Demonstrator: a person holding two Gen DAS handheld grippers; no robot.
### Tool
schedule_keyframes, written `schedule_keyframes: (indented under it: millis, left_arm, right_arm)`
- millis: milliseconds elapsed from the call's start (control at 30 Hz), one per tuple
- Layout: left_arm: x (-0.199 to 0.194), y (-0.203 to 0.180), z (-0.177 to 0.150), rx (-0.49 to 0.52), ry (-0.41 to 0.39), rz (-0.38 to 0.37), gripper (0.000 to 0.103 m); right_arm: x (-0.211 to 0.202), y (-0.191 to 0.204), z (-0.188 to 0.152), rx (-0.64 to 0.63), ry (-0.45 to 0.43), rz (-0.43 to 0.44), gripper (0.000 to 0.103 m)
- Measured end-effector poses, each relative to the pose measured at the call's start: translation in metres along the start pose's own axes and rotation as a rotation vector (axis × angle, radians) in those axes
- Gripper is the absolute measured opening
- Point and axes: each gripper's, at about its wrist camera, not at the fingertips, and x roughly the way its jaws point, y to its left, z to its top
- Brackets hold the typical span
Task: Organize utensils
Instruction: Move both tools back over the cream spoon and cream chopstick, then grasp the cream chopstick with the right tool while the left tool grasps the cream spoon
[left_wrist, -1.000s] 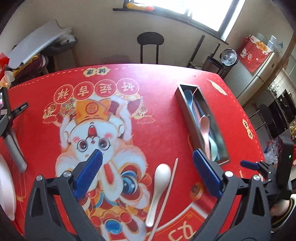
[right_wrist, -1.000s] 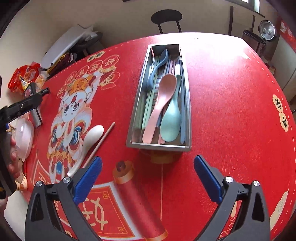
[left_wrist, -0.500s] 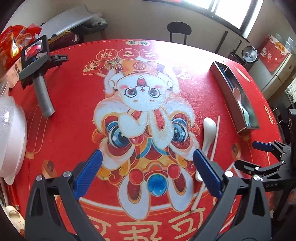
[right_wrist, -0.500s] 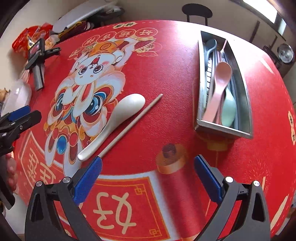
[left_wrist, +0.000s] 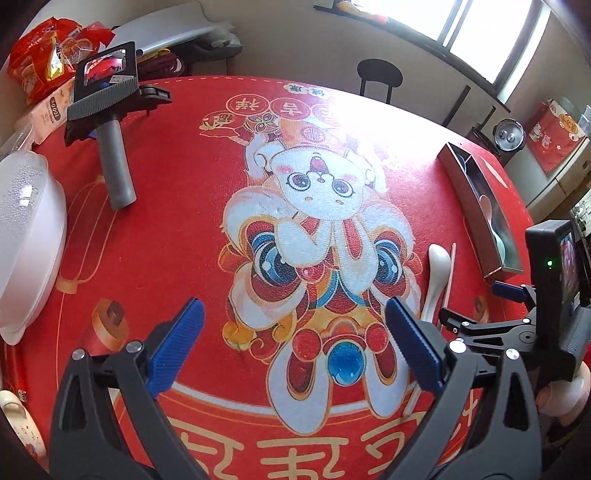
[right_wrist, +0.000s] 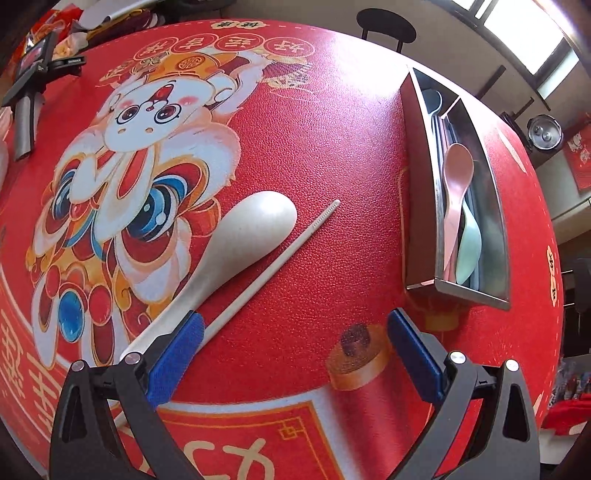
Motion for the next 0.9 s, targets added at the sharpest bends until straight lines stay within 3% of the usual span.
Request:
schedule_keyframes:
  millis: [200, 333, 500, 700, 900]
  left_arm:
    - [0.007, -0.006, 0.003, 0.019, 0.011, -0.015, 0.097]
    - [0.015, -0.012, 0.004, 0.033, 0.022, -0.026, 0.097]
    - [0.027, -0.026, 0.004, 0.062, 0.048, -0.040, 0.097]
    - [0.038, -0.047, 0.004, 0.106, 0.070, -0.067, 0.097]
    - [0.044, -0.070, -0.004, 0.163, 0.098, -0.127, 0.096]
  right_arm:
    - [0.000, 0.008, -0.009, -0.040, 0.026, -0.004, 0.097]
    - [0.001, -0.006, -0.020, -0.012, 0.049, 0.069, 0.096]
    - [-0.003, -0.023, -0.031, 0.006, 0.046, 0.165, 0.064]
    - [-0.010, -0.032, -0.041, -0.002, 0.042, 0.180, 0.037]
    - [-0.018, -0.053, -0.061, 0.027, 0.039, 0.236, 0.017]
